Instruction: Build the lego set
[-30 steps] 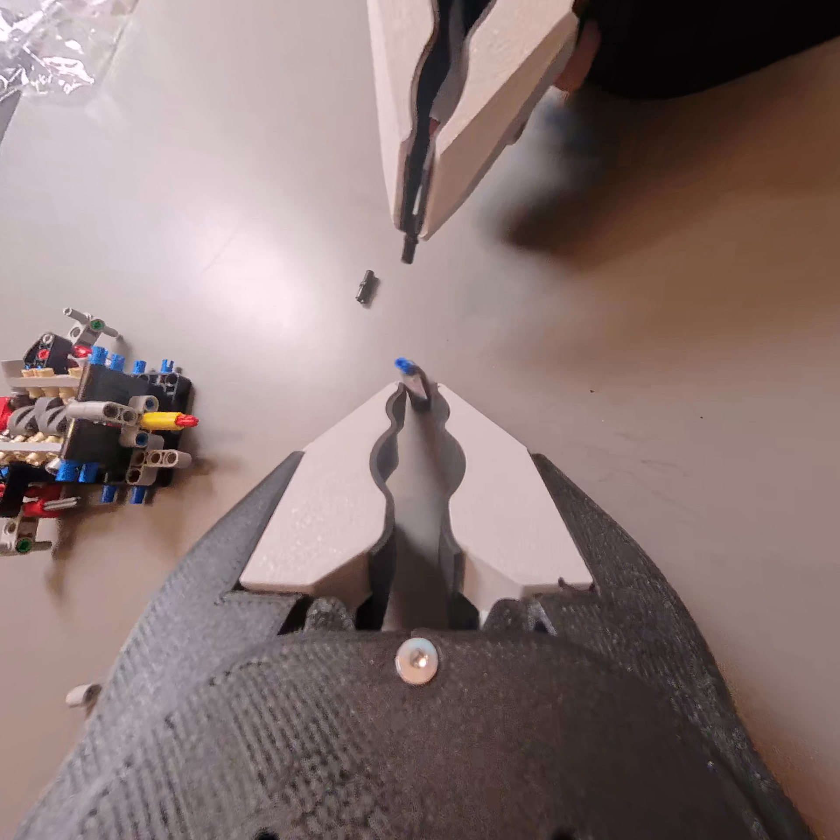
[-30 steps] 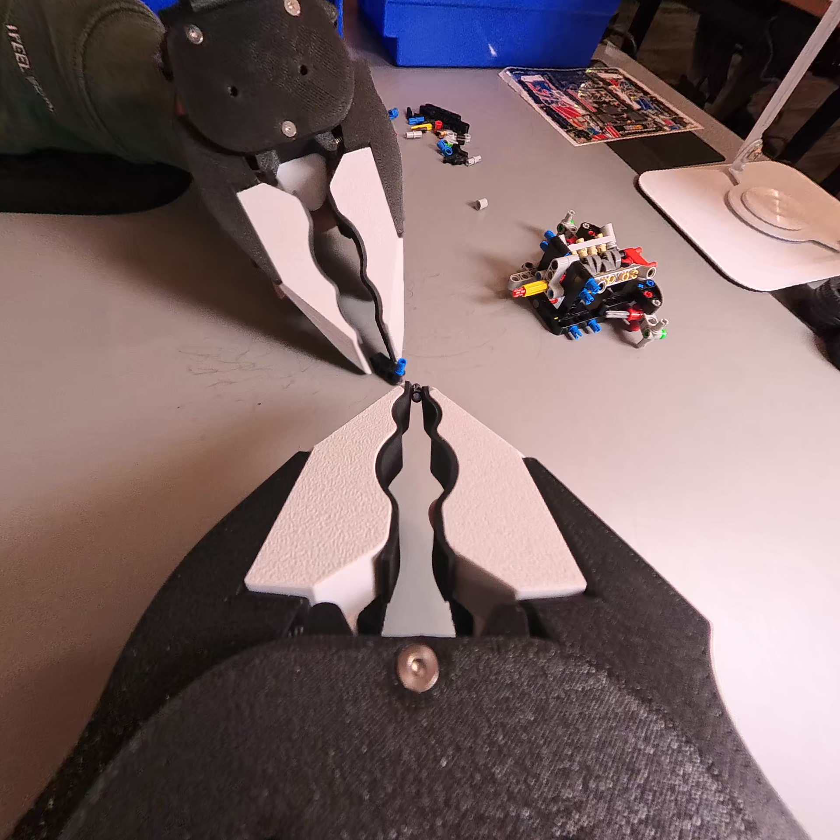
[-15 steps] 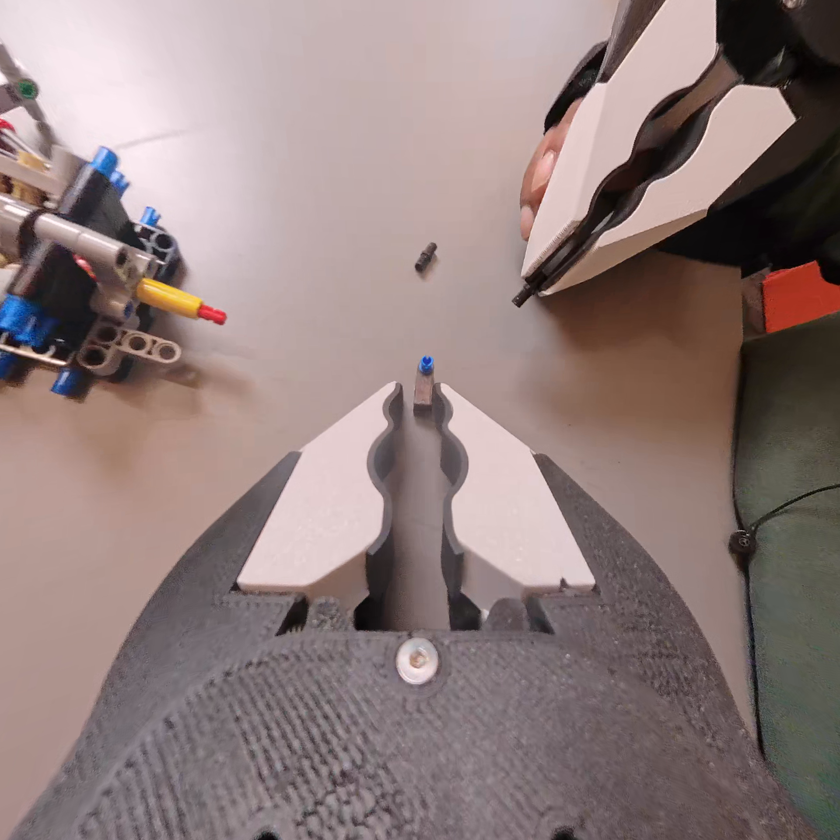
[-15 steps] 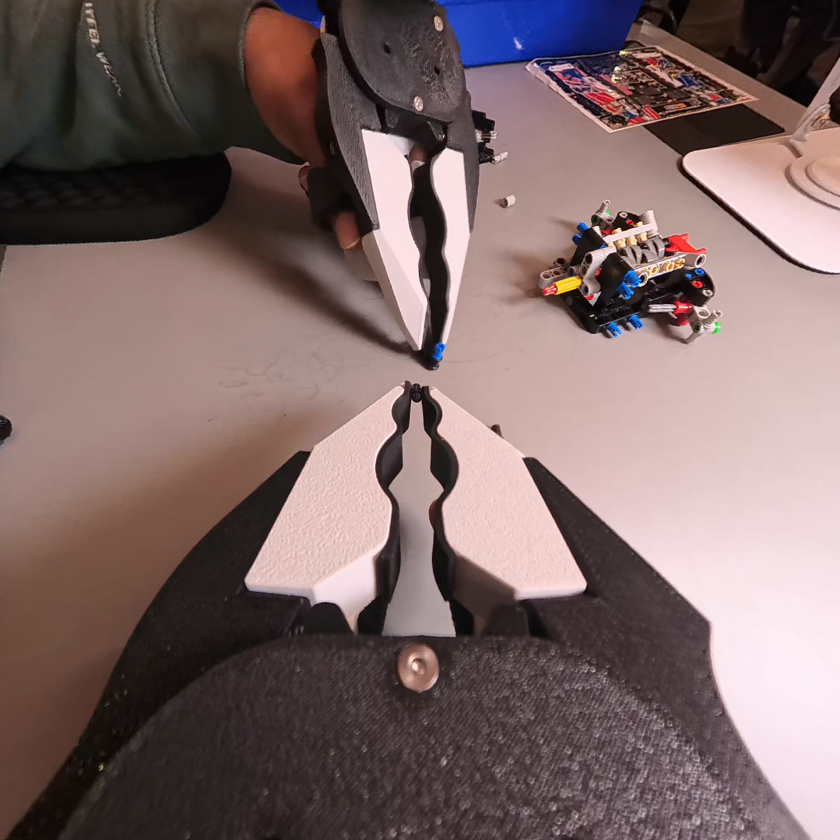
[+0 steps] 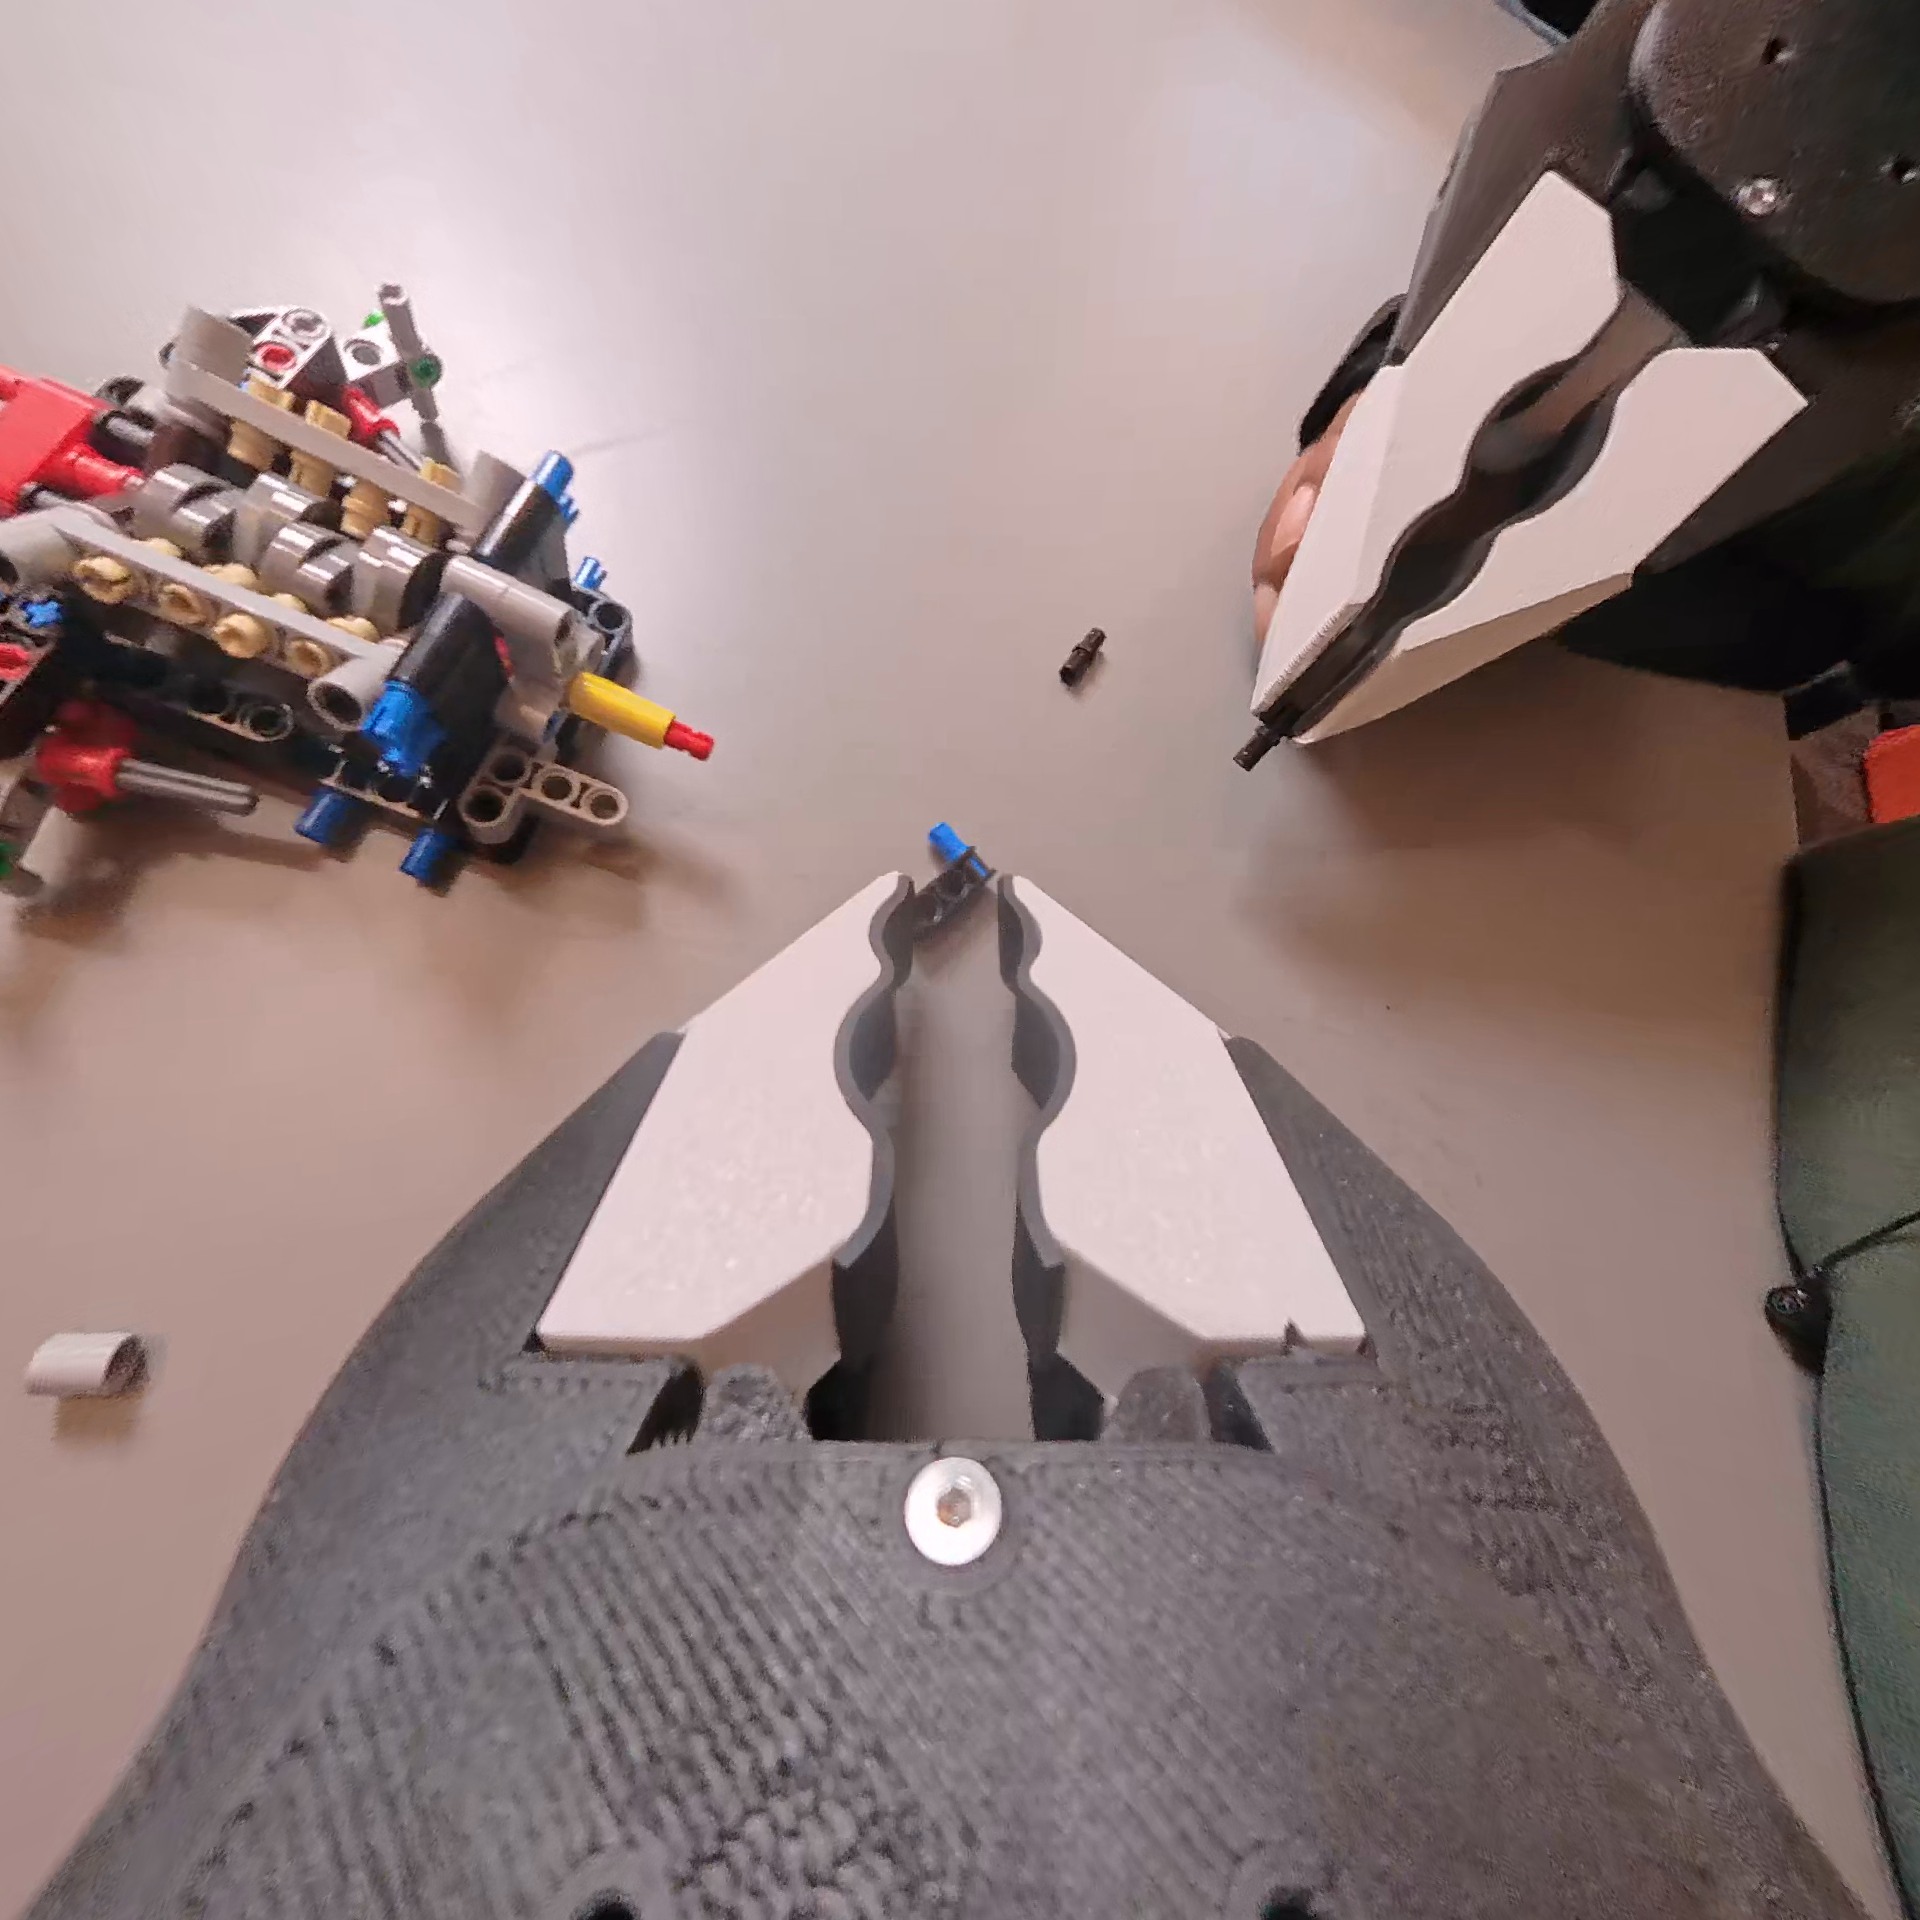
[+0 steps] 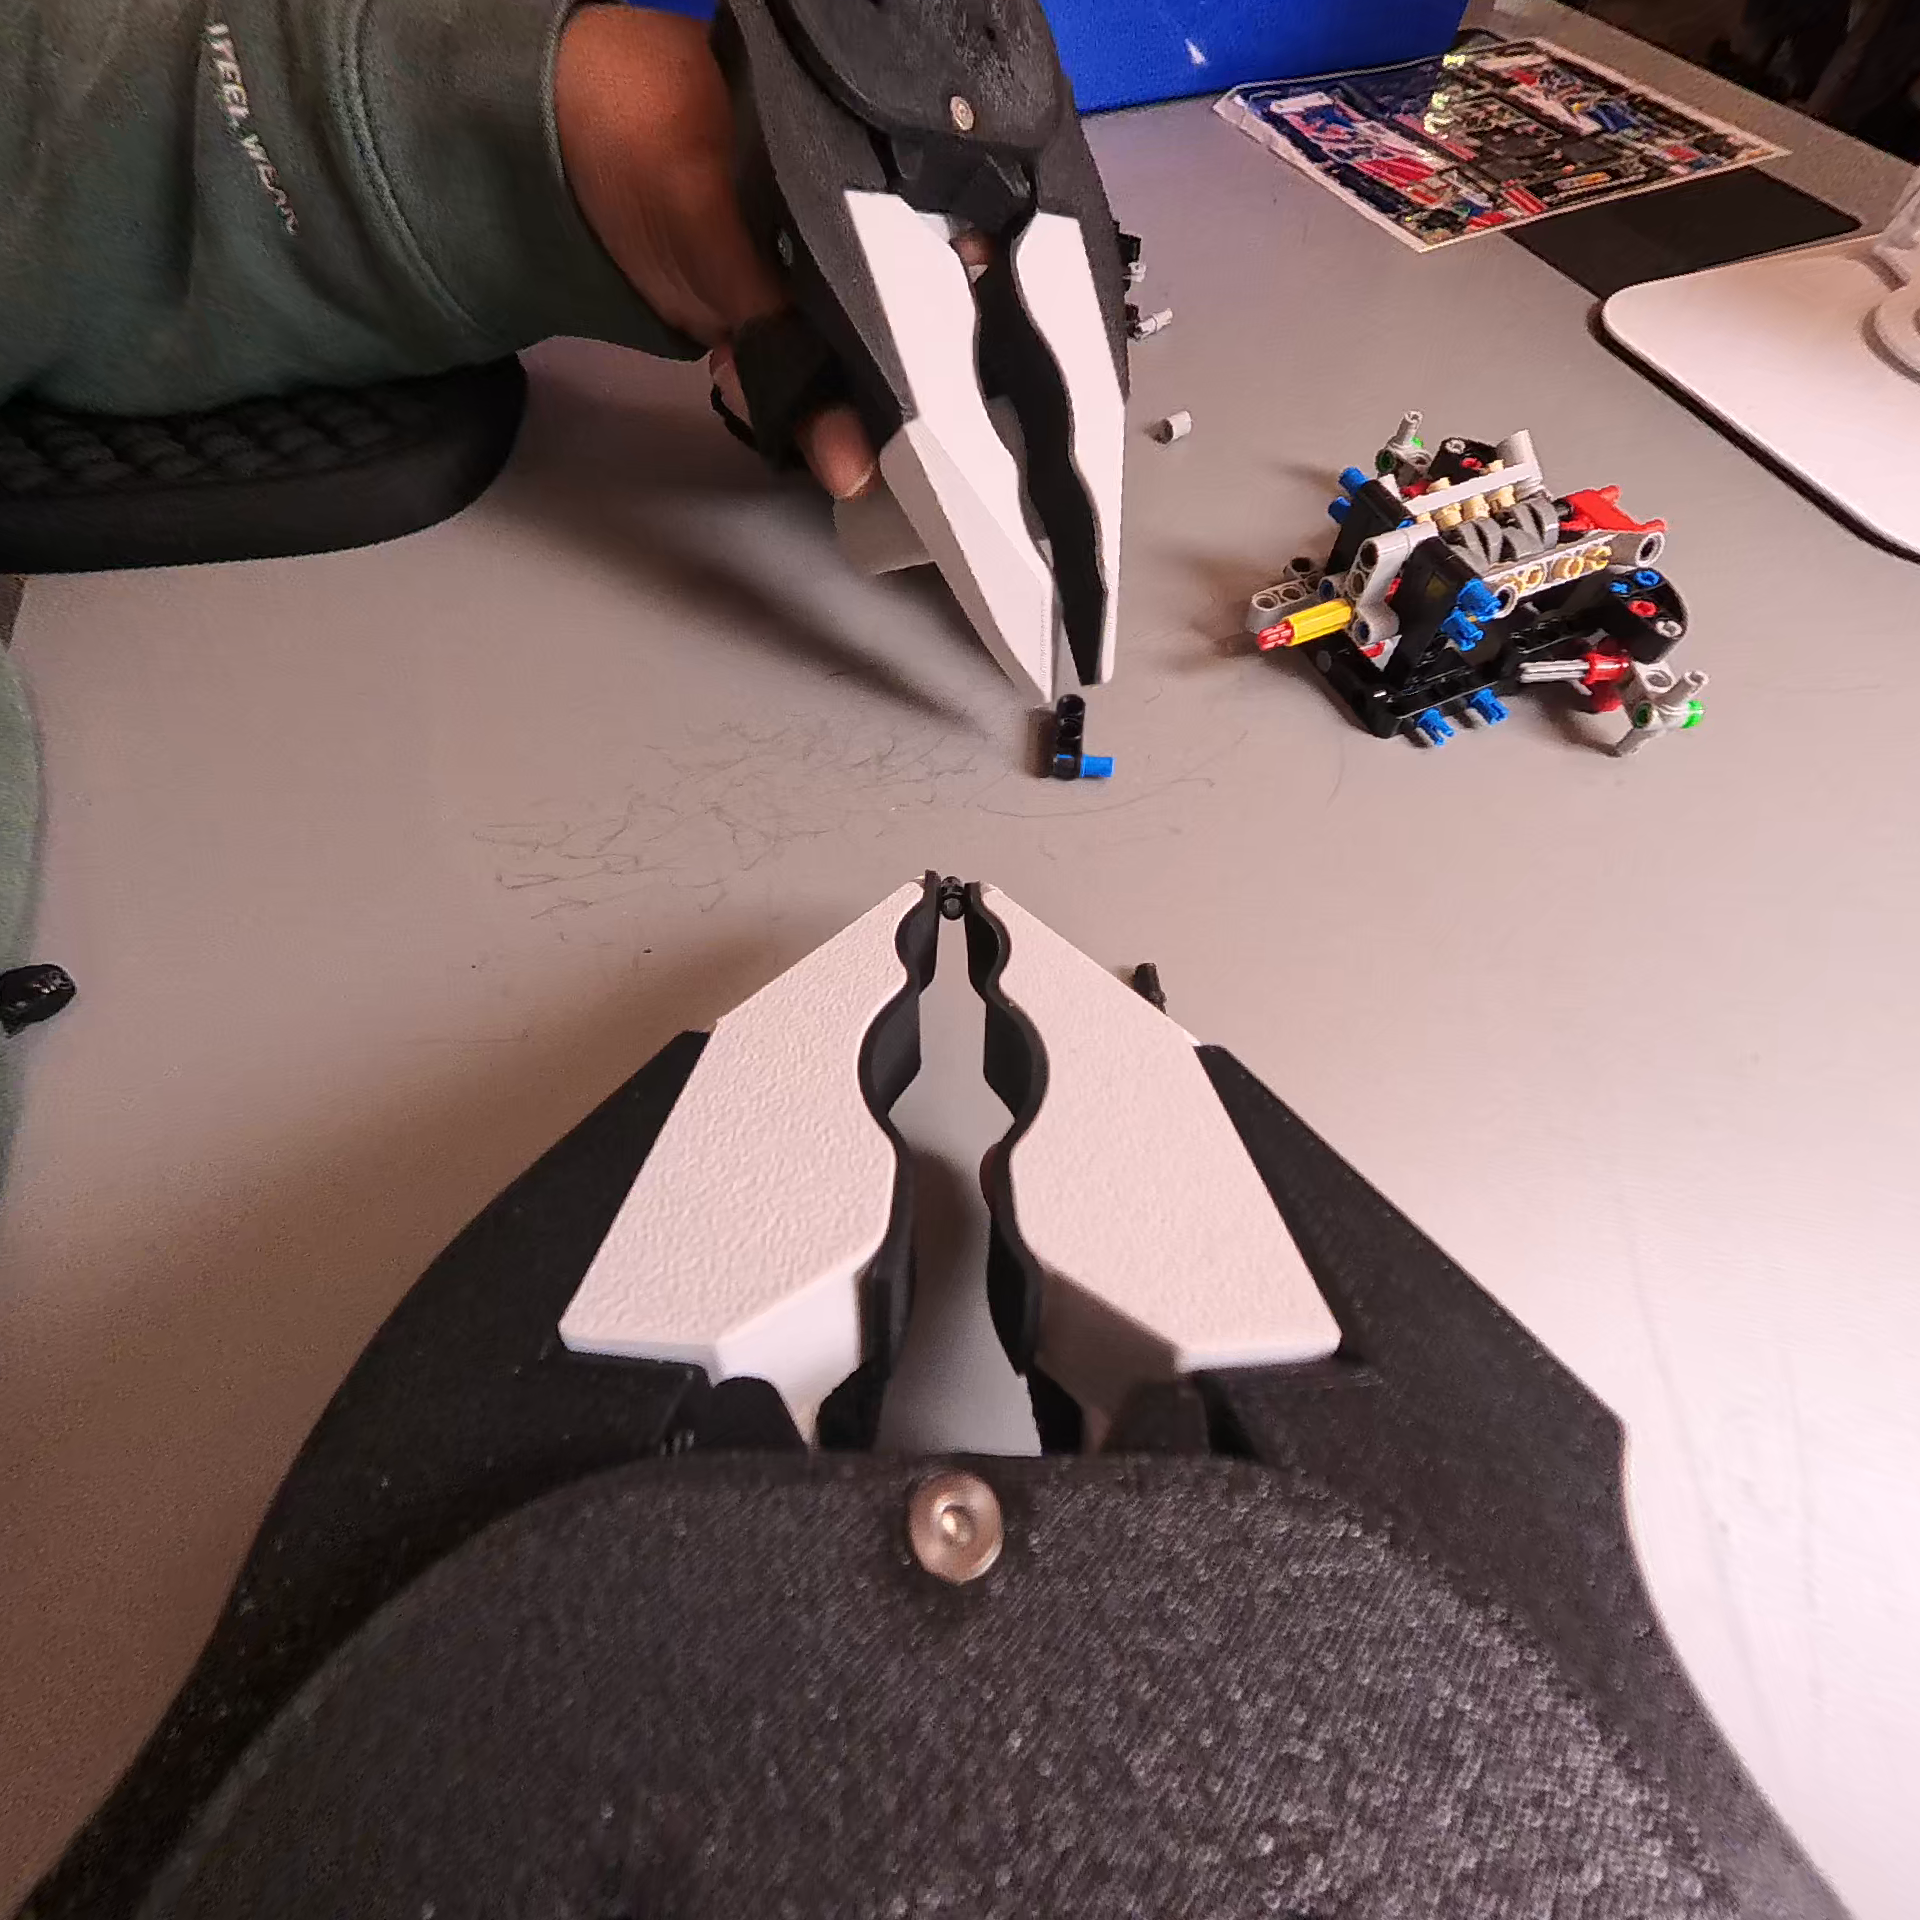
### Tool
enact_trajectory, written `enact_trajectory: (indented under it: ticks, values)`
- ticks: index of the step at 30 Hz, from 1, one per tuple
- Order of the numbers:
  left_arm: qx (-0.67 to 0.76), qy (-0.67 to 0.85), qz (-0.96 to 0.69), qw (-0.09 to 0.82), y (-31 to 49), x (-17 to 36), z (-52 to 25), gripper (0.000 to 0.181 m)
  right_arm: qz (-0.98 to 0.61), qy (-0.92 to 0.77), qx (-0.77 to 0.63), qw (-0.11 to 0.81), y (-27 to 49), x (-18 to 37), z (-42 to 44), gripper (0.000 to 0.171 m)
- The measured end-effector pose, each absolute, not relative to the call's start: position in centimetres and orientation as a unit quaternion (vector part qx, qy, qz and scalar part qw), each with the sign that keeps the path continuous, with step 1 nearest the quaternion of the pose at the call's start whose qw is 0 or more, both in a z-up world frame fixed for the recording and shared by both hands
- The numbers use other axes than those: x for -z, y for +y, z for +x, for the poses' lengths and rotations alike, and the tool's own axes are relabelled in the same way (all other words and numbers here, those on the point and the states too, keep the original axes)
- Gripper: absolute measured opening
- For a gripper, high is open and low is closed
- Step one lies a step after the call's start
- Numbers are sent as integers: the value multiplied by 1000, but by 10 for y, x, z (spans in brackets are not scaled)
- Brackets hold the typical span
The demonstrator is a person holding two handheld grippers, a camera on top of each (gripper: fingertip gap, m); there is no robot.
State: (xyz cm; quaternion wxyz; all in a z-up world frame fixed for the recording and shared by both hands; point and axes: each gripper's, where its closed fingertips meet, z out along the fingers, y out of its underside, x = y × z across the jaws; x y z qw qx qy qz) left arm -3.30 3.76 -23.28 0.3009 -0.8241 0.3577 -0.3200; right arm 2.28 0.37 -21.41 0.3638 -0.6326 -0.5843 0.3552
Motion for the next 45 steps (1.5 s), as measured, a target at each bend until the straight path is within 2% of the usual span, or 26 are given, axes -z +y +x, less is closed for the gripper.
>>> enact_trajectory:
  ticks: [6, 9, 12, 17, 21, 24, 30, 35, 45]
  values:
    - [247, 455, -794, 318, 39, 240, -39, 30, -631, -583, -358, 365, 3, 213, 23, 3]
    - [260, 485, -779, 301, 36, 243, -33, 25, -630, -583, -358, 367, 3, 212, 22, 3]
    - [253, 502, -775, 290, 32, 247, -27, 6, -632, -580, -356, 372, 5, 211, 23, 3]
    - [245, 508, -777, 281, 8, 247, -10, 6, -636, -578, -349, 374, 7, 207, 18, 3]
    - [252, 500, -777, 289, -13, 246, 3, 18, -623, -618, -323, 355, -3, 208, 8, 3]
    - [252, 491, -775, 309, -19, 243, 1, 19, -616, -649, -308, 323, -13, 212, 3, 2]
    - [245, 475, -782, 321, -16, 246, -1, 16, -603, -705, -246, 281, -11, 220, -6, 2]
    - [242, 480, -778, 325, -16, 247, 0, 6, -594, -740, -205, 240, -9, 224, -6, 2]
    - [244, 513, -752, 334, -15, 246, 0, 5, -595, -763, -169, 189, -9, 232, -5, 2]
